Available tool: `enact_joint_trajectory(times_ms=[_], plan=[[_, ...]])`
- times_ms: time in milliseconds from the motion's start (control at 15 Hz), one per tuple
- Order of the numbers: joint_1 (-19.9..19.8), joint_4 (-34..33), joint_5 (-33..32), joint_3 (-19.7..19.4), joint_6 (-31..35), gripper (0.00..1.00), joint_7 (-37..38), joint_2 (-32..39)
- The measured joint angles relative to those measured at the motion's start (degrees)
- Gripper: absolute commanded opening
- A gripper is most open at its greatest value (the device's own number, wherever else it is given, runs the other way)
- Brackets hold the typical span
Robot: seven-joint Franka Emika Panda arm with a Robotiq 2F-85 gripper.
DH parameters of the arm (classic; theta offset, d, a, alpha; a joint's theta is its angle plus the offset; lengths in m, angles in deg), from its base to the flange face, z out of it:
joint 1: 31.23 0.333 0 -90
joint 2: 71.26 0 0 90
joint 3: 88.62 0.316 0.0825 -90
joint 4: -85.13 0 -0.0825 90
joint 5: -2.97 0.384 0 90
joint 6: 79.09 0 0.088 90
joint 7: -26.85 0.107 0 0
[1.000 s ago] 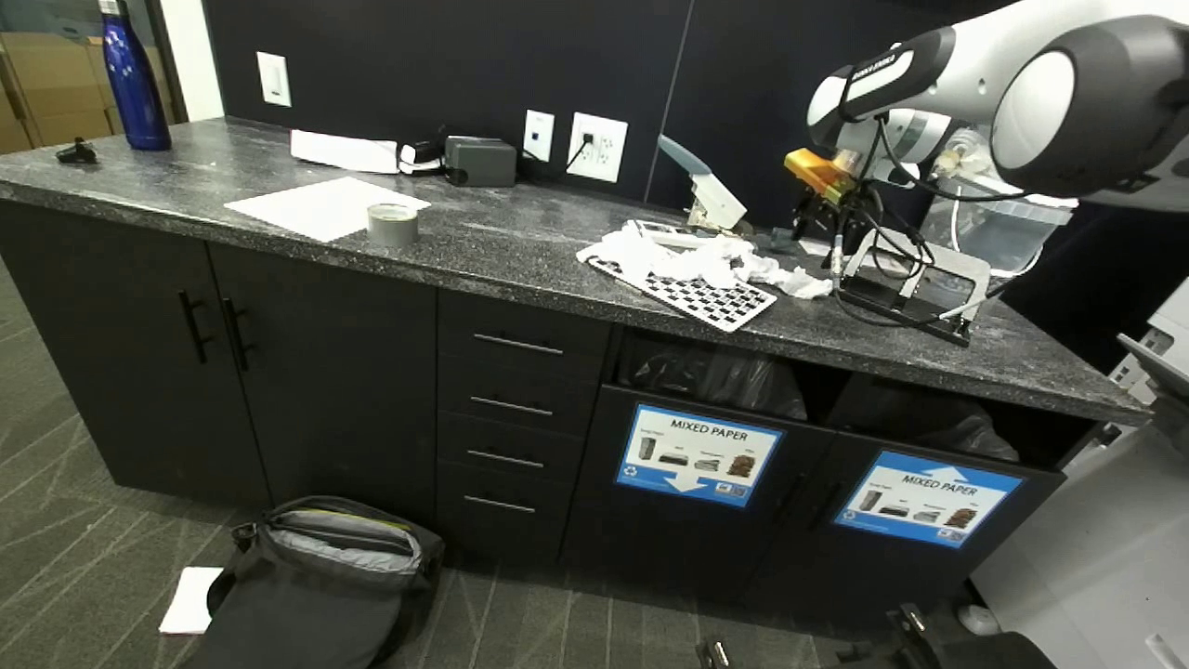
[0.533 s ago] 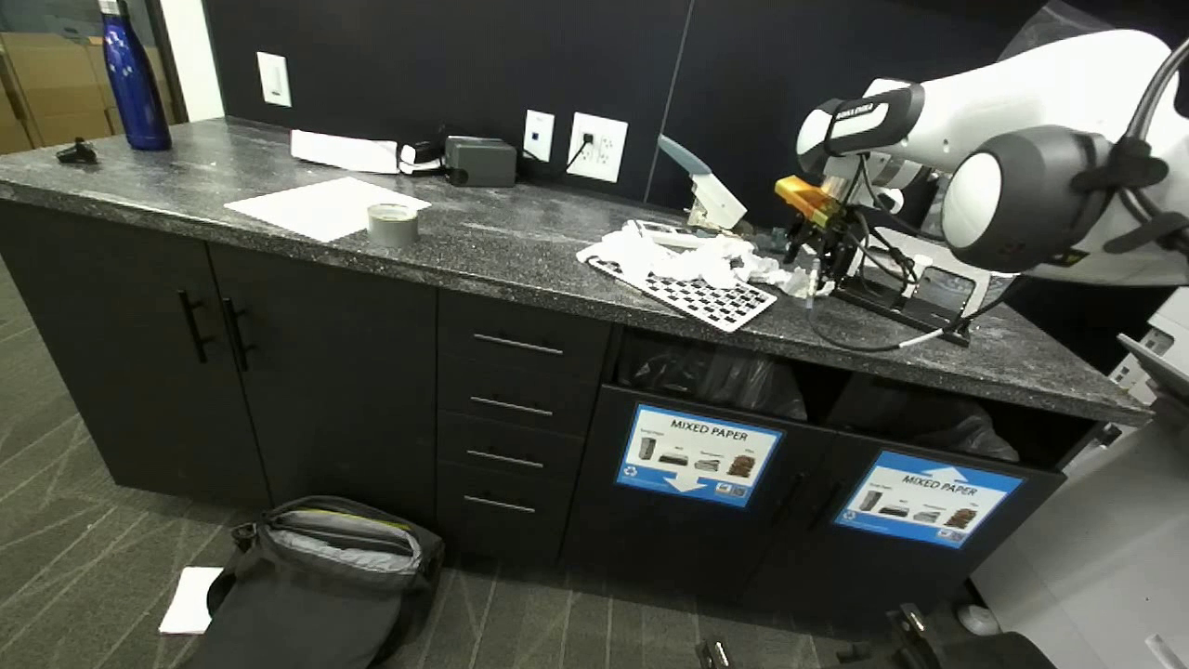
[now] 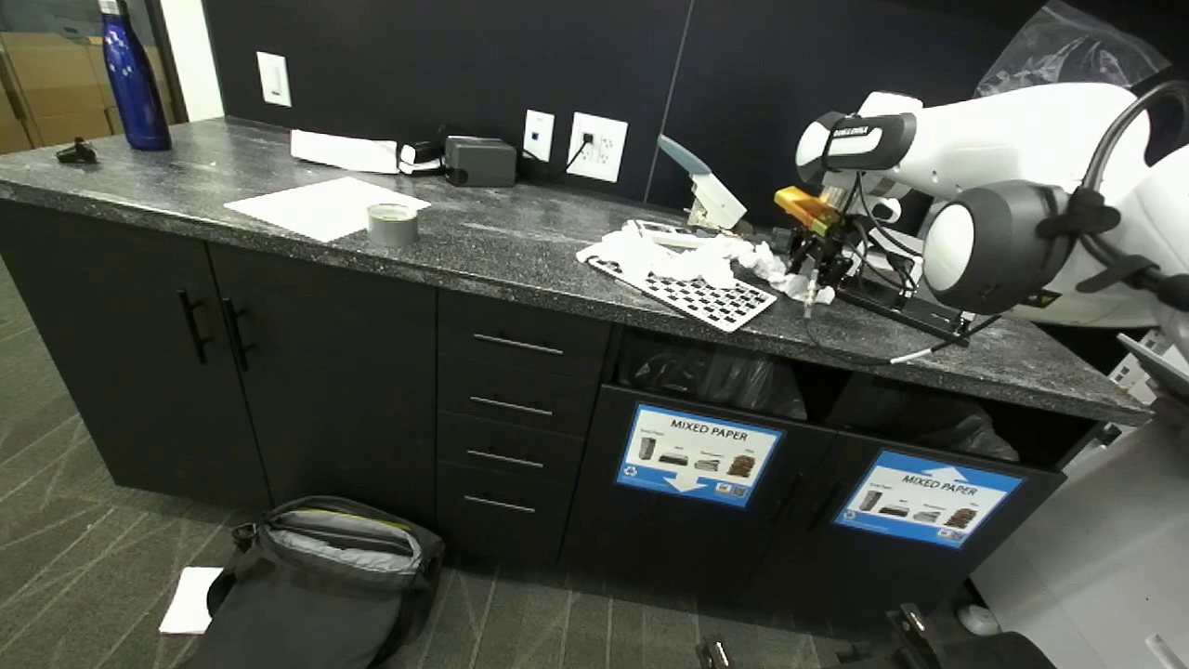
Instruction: Put all the white pieces of paper in the left bin
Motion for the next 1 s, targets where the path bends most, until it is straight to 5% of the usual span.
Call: enact_joint_trajectory(times_ms=[267, 1000], plan=[[-0.3, -2.5, -0.8, 0.0, -2.7, 0.12, -0.2, 1.2], [0.0, -7.6, -7.0, 0.5, -15.4, 0.13, -10.2, 1.6]])
